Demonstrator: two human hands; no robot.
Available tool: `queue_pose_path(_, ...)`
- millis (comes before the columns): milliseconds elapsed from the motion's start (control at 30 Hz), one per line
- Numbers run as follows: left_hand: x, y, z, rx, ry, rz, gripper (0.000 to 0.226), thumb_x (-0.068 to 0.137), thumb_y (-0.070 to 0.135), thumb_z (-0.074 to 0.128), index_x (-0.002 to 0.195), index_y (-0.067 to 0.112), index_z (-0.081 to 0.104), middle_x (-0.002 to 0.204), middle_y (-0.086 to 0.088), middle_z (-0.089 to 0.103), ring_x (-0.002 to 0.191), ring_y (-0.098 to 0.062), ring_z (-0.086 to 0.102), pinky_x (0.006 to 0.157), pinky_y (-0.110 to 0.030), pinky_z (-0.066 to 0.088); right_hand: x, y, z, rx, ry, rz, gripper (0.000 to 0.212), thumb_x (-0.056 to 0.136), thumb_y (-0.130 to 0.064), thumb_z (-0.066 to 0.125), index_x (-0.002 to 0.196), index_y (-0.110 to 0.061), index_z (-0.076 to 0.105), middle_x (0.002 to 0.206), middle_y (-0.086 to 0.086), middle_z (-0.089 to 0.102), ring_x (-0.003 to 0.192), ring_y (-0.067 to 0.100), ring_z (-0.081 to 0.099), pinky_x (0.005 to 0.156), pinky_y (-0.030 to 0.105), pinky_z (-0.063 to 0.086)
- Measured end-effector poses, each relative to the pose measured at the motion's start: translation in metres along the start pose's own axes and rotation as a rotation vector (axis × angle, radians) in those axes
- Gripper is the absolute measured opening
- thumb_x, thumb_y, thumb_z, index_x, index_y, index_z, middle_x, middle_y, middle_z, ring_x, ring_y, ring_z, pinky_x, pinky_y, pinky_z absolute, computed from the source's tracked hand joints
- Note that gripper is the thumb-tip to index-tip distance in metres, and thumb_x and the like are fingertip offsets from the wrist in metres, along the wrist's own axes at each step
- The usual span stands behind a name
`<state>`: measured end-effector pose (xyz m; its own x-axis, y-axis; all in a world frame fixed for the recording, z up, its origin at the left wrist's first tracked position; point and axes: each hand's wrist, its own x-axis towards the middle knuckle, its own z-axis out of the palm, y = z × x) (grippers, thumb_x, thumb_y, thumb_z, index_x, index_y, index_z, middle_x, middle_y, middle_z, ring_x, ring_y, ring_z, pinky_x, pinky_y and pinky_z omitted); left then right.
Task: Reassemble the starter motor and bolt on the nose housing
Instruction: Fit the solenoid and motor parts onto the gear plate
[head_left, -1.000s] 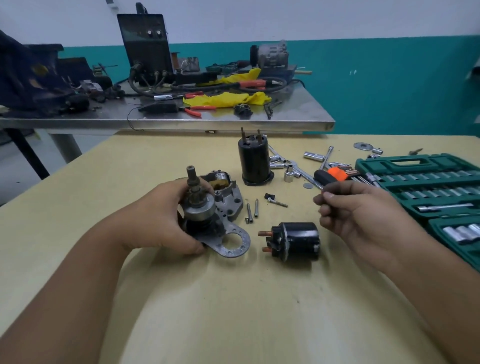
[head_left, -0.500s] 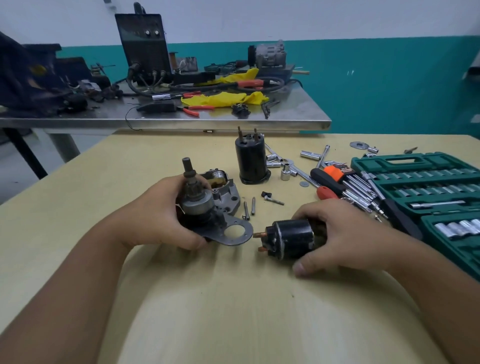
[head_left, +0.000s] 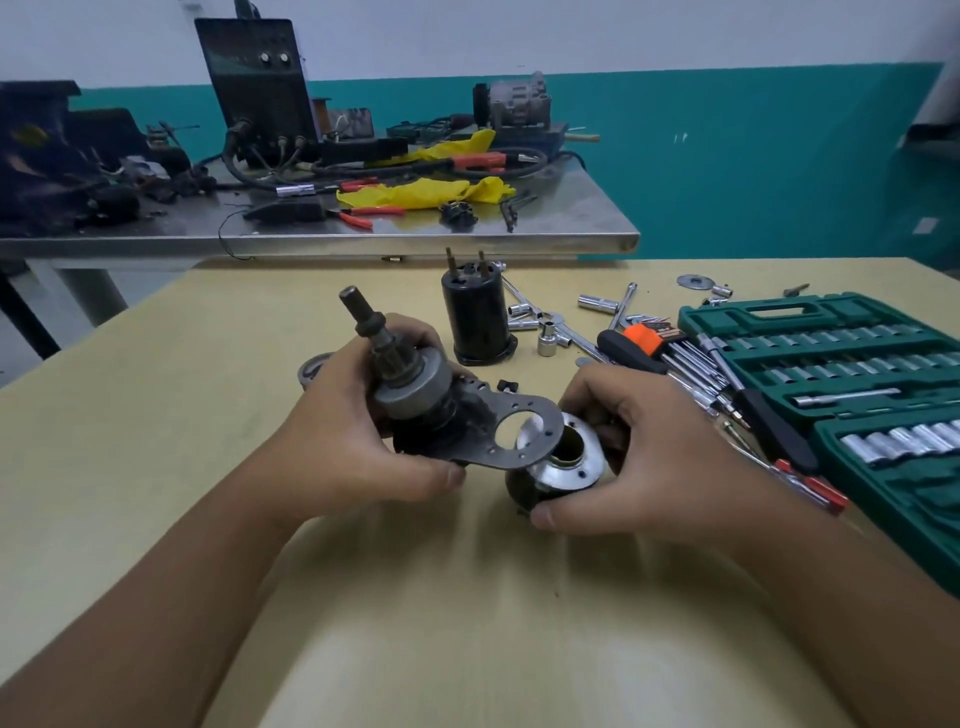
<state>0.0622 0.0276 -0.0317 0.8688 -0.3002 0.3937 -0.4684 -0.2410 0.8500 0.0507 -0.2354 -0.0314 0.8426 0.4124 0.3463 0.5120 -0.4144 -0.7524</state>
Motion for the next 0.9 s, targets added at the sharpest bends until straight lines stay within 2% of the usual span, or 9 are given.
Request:
queue_pose_path(100, 0.0, 0.003, 0.006, 0.02, -0.024, 0.008, 0.071, 0.053, 0.014, 0.087, 0.118, 0.022, 0.059, 0.114, -0.008, 0.07, 0.112, -0.029, 0.071, 0.091, -0.047, 0.062, 0.0, -0.001, 0.005, 0.019, 0.007, -0.007, 0.05, 0.047, -0.043, 0.094, 0.081, -0.025, 0.062, 0.076, 0.005, 0.067, 0.068, 0.033, 0.063, 0.054, 0.048, 0.049)
queue_pose_path(233, -0.003, 0.01, 0.005, 0.082, -0.014, 0.049, 0.075, 0.054, 0.014, 0.086, 0.123, 0.023, 0.058, 0.117, -0.003, 0.07, 0.112, -0.024, 0.07, 0.086, -0.038, 0.063, -0.003, -0.006, 0.004, -0.038, 0.04, -0.057, 0.044, 0.051, -0.035, 0.094, 0.077, -0.024, 0.061, 0.068, 0.002, 0.064, 0.058, 0.023, 0.058, 0.048, 0.039, 0.045)
queue_pose_path(333, -0.004, 0.016, 0.006, 0.092, -0.037, 0.097, 0.075, 0.056, 0.014, 0.084, 0.125, 0.022, 0.056, 0.117, -0.001, 0.069, 0.112, -0.023, 0.07, 0.083, -0.03, 0.062, -0.004, -0.011, 0.001, -0.142, 0.046, -0.079, 0.043, 0.052, -0.028, 0.096, 0.075, -0.017, 0.062, 0.063, 0.002, 0.06, 0.055, 0.023, 0.052, 0.048, 0.041, 0.041)
queue_pose_path(433, -0.004, 0.019, 0.011, 0.096, -0.056, 0.13, 0.073, 0.056, 0.016, 0.082, 0.125, 0.018, 0.056, 0.115, -0.001, 0.068, 0.111, -0.025, 0.069, 0.084, -0.031, 0.06, -0.003, -0.015, 0.004, -0.184, 0.052, -0.054, 0.042, 0.051, -0.028, 0.095, 0.075, -0.017, 0.062, 0.065, 0.001, 0.062, 0.058, 0.022, 0.054, 0.05, 0.041, 0.043)
queue_pose_path(533, -0.003, 0.02, 0.013, 0.115, -0.061, 0.147, 0.071, 0.056, 0.019, 0.082, 0.123, 0.018, 0.056, 0.111, -0.002, 0.067, 0.108, -0.025, 0.069, 0.085, -0.037, 0.06, -0.004, -0.017, 0.009, -0.191, 0.07, -0.033, 0.043, 0.048, -0.032, 0.093, 0.075, -0.017, 0.062, 0.065, 0.001, 0.061, 0.058, 0.019, 0.052, 0.049, 0.035, 0.039)
queue_pose_path(733, -0.003, 0.02, 0.011, 0.062, -0.075, 0.103, 0.071, 0.056, 0.017, 0.082, 0.121, 0.022, 0.054, 0.103, -0.004, 0.068, 0.098, -0.023, 0.072, 0.078, -0.035, 0.062, -0.003, -0.014, 0.011, -0.019, 0.045, 0.025, 0.046, 0.05, -0.026, 0.096, 0.081, -0.022, 0.063, 0.074, -0.003, 0.066, 0.055, 0.003, 0.052, 0.048, 0.021, 0.041)
queue_pose_path(800, -0.003, 0.02, 0.009, 0.051, -0.093, 0.083, 0.072, 0.056, 0.016, 0.083, 0.121, 0.025, 0.054, 0.105, -0.005, 0.068, 0.1, -0.025, 0.072, 0.078, -0.035, 0.062, -0.002, -0.013, 0.01, 0.029, 0.012, 0.028, 0.046, 0.05, -0.024, 0.095, 0.084, -0.023, 0.064, 0.077, -0.003, 0.067, 0.057, 0.001, 0.054, 0.05, 0.023, 0.044)
queue_pose_path(900, -0.002, 0.019, 0.006, 0.045, -0.121, 0.061, 0.076, 0.057, 0.01, 0.084, 0.124, 0.024, 0.052, 0.11, -0.002, 0.068, 0.106, -0.024, 0.071, 0.079, -0.029, 0.062, -0.002, -0.011, 0.007, 0.089, -0.049, 0.003, 0.046, 0.051, -0.022, 0.092, 0.088, -0.025, 0.064, 0.08, -0.002, 0.068, 0.062, 0.008, 0.063, 0.054, 0.028, 0.052)
